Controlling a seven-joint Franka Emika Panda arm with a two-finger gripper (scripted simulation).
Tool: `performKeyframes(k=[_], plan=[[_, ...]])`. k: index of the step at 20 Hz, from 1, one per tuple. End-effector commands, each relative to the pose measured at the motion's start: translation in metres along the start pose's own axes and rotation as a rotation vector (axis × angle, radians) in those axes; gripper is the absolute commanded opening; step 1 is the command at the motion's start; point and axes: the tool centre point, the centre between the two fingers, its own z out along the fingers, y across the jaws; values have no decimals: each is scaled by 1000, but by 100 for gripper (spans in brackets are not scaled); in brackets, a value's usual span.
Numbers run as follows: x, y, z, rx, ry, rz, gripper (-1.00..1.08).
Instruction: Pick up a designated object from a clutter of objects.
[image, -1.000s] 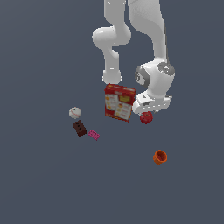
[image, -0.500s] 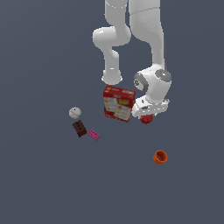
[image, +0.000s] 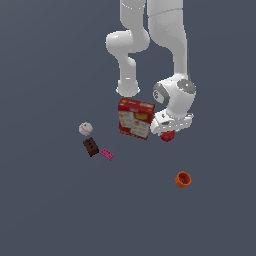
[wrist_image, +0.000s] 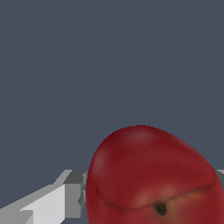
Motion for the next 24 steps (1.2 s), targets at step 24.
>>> performKeyframes(k=[24], plan=[[36,91,-123,4,-3,-1,-100]])
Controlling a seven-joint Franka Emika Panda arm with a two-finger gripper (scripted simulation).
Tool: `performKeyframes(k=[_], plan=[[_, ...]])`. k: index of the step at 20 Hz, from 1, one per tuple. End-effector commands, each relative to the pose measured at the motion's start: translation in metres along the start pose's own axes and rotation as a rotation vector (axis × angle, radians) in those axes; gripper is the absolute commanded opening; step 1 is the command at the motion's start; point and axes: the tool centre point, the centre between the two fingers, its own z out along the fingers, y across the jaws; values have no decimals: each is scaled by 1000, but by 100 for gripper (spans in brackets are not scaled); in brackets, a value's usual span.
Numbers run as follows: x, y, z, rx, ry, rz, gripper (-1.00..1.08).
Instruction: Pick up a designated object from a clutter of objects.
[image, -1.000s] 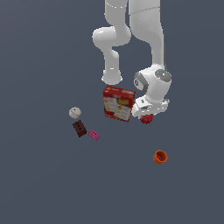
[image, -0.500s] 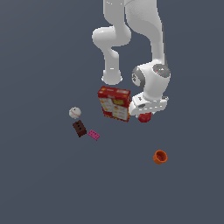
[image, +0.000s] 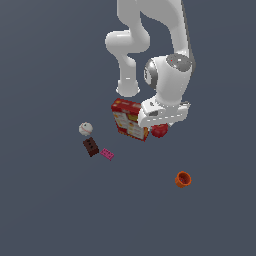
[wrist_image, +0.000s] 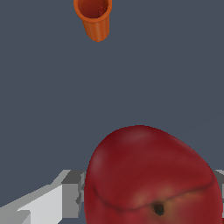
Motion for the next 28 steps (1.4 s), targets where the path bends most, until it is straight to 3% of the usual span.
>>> performKeyframes(k=[1,17,28], plan=[[7,17,-25,1,2,0,-100],[53,125,-169,-1,0,2,-100],[76,171,-230,-4,-1,3,-100]])
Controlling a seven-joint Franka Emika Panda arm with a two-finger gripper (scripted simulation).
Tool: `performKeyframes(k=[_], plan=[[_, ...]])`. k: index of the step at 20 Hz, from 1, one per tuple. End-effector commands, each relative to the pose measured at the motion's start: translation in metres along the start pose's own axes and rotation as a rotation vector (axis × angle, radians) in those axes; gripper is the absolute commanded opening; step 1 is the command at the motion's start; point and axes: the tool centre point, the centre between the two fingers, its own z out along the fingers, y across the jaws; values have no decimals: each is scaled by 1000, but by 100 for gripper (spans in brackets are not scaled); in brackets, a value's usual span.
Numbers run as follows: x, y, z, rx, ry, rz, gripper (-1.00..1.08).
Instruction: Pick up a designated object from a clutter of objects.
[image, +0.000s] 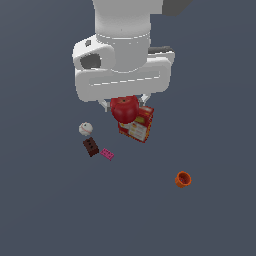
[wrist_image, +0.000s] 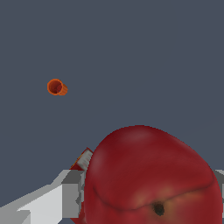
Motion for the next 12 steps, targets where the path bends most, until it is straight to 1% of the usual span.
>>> performKeyframes(k=[1,6,12], plan=[[4,7,-11,-1,2,-1,-100],[9,16,-22,-1,2,-1,-100],[12,19,-27,-1,2,-1,-100]])
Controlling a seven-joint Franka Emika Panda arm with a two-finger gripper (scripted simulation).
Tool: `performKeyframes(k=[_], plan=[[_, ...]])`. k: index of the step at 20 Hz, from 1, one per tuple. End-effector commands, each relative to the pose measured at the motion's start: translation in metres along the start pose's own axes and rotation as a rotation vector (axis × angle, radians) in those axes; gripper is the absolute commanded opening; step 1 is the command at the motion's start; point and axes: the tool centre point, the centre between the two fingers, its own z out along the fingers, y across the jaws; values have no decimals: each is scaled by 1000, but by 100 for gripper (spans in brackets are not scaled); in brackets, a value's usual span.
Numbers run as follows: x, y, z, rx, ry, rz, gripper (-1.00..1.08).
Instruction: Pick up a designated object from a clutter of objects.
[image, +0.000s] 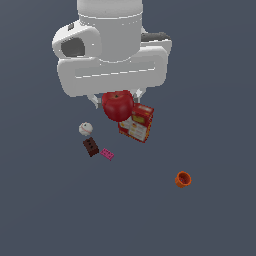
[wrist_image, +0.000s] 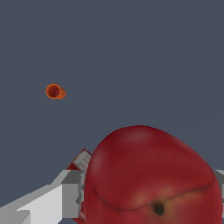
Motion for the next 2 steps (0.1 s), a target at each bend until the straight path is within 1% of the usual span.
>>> performKeyframes(k=[1,2], plan=[[1,0,-2,-1,2,0,-100],[1,0,-2,-1,2,0,-100]])
